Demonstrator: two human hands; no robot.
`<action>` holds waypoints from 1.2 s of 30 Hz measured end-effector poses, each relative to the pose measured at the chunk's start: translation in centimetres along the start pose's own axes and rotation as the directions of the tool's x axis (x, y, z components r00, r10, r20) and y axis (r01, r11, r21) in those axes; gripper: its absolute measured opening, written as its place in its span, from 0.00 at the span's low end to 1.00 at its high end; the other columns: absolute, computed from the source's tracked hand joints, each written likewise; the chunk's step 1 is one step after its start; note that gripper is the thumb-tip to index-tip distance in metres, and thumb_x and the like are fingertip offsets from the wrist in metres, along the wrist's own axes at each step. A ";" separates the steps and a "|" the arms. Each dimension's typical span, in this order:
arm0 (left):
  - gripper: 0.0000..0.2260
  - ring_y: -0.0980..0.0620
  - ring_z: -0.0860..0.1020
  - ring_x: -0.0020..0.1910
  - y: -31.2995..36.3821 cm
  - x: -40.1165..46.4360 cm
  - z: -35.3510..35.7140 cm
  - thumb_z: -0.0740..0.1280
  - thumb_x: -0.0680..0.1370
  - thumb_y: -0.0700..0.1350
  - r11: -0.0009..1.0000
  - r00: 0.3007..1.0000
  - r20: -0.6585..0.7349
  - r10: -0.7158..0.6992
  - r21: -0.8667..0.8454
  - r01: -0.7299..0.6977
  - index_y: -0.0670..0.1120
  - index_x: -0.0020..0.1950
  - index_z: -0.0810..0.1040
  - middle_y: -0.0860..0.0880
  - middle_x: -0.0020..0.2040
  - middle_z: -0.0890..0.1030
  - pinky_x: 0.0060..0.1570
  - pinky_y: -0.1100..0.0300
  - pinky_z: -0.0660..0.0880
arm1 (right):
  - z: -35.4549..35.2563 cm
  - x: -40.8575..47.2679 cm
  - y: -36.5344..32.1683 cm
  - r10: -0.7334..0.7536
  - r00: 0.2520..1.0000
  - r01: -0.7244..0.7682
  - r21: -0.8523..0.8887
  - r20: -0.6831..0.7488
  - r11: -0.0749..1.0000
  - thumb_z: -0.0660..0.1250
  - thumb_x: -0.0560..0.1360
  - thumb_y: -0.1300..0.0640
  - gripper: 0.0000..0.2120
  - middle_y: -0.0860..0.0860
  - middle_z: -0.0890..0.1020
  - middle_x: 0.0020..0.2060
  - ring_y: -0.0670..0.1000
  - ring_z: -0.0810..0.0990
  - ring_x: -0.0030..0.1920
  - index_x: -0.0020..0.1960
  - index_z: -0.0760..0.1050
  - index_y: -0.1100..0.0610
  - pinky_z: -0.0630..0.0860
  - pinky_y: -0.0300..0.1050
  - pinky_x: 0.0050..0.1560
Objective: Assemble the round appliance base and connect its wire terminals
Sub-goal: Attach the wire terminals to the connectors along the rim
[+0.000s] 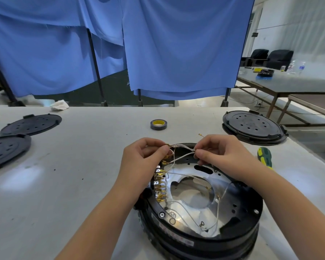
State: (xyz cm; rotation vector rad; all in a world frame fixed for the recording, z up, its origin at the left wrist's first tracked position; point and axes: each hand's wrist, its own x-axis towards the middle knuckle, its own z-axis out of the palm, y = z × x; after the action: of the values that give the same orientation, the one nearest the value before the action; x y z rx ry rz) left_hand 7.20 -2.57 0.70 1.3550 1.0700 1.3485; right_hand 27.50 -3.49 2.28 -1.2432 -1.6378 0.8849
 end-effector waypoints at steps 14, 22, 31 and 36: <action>0.04 0.55 0.85 0.39 -0.1 0.2 -0.1 0.72 0.74 0.37 0.999 1.000 0.012 -0.022 -0.042 0.023 0.44 0.45 0.83 0.48 0.37 0.86 0.36 0.70 0.77 | -0.1 -0.3 -0.3 -0.003 0.999 0.009 0.155 -0.041 0.988 0.70 0.72 0.66 0.05 0.55 0.85 0.38 0.52 0.86 0.40 0.41 0.80 0.58 0.79 0.35 0.41; 0.04 0.56 0.85 0.39 -0.2 0.1 -0.1 0.72 0.74 0.38 1.000 1.000 0.019 -0.005 0.016 0.004 0.46 0.46 0.84 0.50 0.38 0.86 0.37 0.70 0.77 | -0.1 0.0 -0.1 -0.049 0.991 0.045 -0.038 -0.121 0.998 0.68 0.74 0.64 0.04 0.50 0.85 0.36 0.47 0.84 0.35 0.43 0.79 0.57 0.78 0.34 0.39; 0.03 0.55 0.85 0.42 -0.8 0.8 -0.9 0.70 0.76 0.40 1.000 0.996 -0.089 -0.030 -0.011 0.029 0.47 0.47 0.83 0.50 0.39 0.86 0.43 0.65 0.79 | -0.5 0.5 0.8 -0.011 0.988 0.013 0.013 -0.153 1.000 0.66 0.76 0.64 0.06 0.50 0.84 0.34 0.47 0.83 0.36 0.42 0.77 0.55 0.80 0.39 0.42; 0.04 0.57 0.85 0.42 -1.0 0.7 -0.8 0.70 0.76 0.40 1.000 0.997 -0.072 -0.002 0.022 0.003 0.48 0.47 0.83 0.52 0.39 0.86 0.42 0.69 0.79 | -1.3 0.8 1.2 -0.048 0.946 0.037 -0.042 -0.320 0.998 0.67 0.76 0.61 0.05 0.46 0.85 0.36 0.42 0.82 0.40 0.43 0.78 0.52 0.77 0.31 0.44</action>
State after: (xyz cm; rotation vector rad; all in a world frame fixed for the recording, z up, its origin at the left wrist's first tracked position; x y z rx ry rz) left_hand 6.45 -1.63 -0.18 1.3294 1.1375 1.3964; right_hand 29.06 -2.42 1.85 -1.2956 -1.4173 0.5915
